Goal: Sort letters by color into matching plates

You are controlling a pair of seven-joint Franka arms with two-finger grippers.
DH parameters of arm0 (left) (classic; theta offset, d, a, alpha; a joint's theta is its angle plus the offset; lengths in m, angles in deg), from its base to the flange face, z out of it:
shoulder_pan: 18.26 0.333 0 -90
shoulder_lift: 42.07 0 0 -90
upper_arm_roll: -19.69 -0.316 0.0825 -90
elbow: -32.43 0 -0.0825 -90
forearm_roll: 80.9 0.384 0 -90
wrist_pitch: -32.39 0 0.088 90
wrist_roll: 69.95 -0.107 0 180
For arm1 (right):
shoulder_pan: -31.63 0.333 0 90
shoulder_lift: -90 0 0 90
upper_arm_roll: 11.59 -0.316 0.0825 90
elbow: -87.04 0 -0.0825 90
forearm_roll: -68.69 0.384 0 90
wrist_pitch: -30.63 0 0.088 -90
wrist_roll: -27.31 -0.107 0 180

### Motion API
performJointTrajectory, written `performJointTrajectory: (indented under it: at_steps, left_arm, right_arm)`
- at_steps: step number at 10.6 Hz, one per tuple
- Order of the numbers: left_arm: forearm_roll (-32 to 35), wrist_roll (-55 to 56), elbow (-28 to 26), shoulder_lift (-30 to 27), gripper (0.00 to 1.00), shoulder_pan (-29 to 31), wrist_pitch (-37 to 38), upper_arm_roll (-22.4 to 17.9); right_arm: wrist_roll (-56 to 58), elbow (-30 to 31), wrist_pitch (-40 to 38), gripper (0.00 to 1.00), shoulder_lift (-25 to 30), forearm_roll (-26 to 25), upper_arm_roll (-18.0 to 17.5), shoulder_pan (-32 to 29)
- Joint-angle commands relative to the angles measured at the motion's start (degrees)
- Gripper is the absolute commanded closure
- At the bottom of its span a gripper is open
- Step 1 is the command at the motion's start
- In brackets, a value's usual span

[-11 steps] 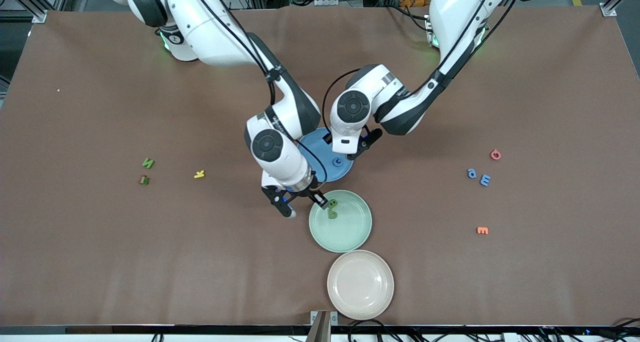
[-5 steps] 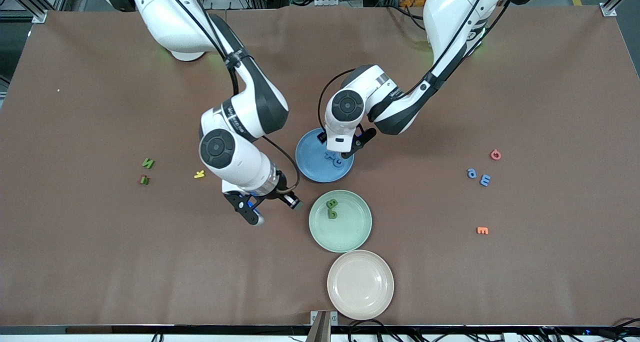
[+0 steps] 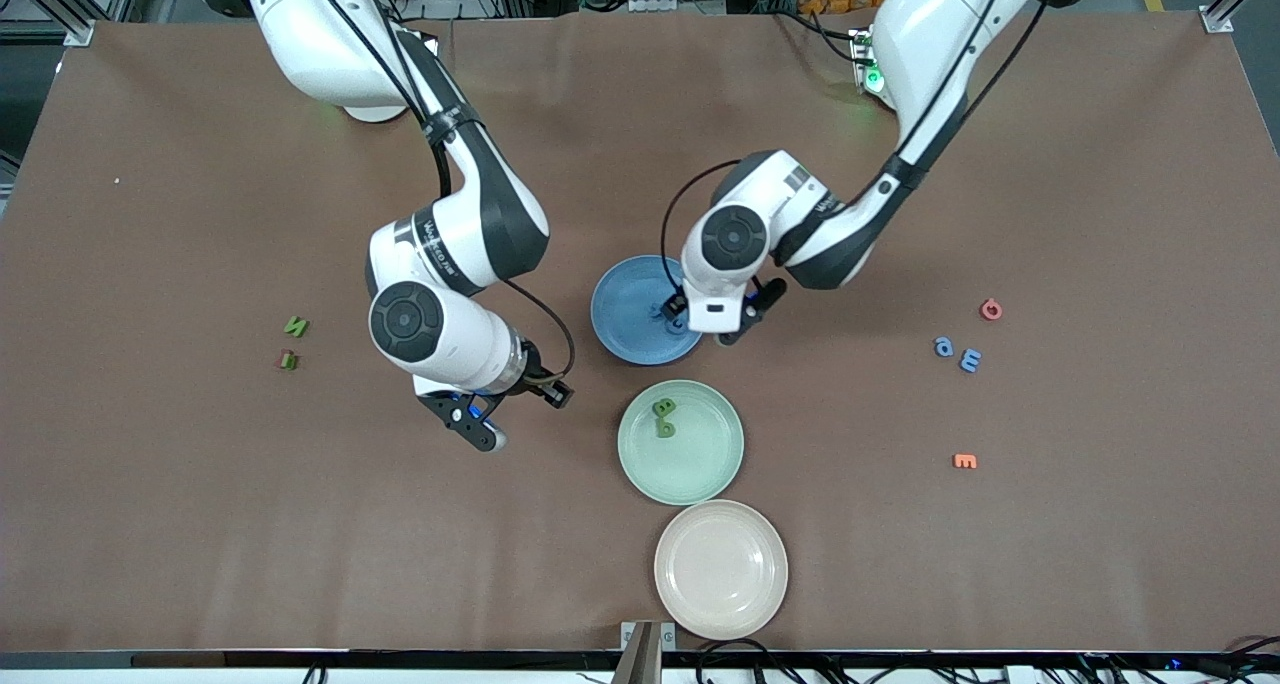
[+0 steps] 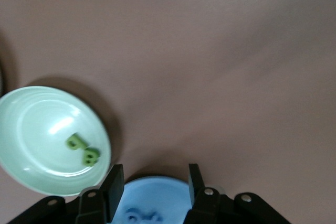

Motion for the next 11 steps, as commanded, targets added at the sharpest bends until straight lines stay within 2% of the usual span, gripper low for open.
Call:
performJointTrajectory:
  at_steps: [1, 3, 5, 7, 9, 11]
  left_arm:
    - [4.3, -3.3, -1.0, -2.1, 0.00, 5.0, 3.0, 0.1]
    - [5.2, -7.8, -1.0, -2.9, 0.00, 7.8, 4.7, 0.1]
    - [8.1, -13.1, -1.5, -3.6, 0.00, 9.7, 5.9, 0.1]
    - [9.1, -23.8, -1.8, -5.1, 0.00, 12.6, 7.8, 0.3]
    - [9.2, -32.0, -2.6, -6.2, 0.00, 14.5, 8.8, 0.2]
    - [10.2, -37.7, -3.6, -7.2, 0.00, 17.1, 8.8, 0.3]
  right_arm:
    - [11.3, 15.1, -0.2, 0.42, 9.0, -1.6, 0.0, -3.9]
    - [16.9, 22.6, 0.0, 0.42, 13.4, -4.8, -0.1, -6.3]
    - [17.3, 25.7, 1.5, 0.42, 13.8, -10.3, -0.2, -7.9]
    - [22.0, 32.0, 6.5, 0.41, 16.9, -11.4, -0.2, -10.4]
    - [32.4, 42.2, 15.1, 0.41, 22.1, -11.4, -0.9, -15.5]
    - [39.2, 46.5, 19.6, 0.41, 22.9, -11.5, -1.7, -18.2]
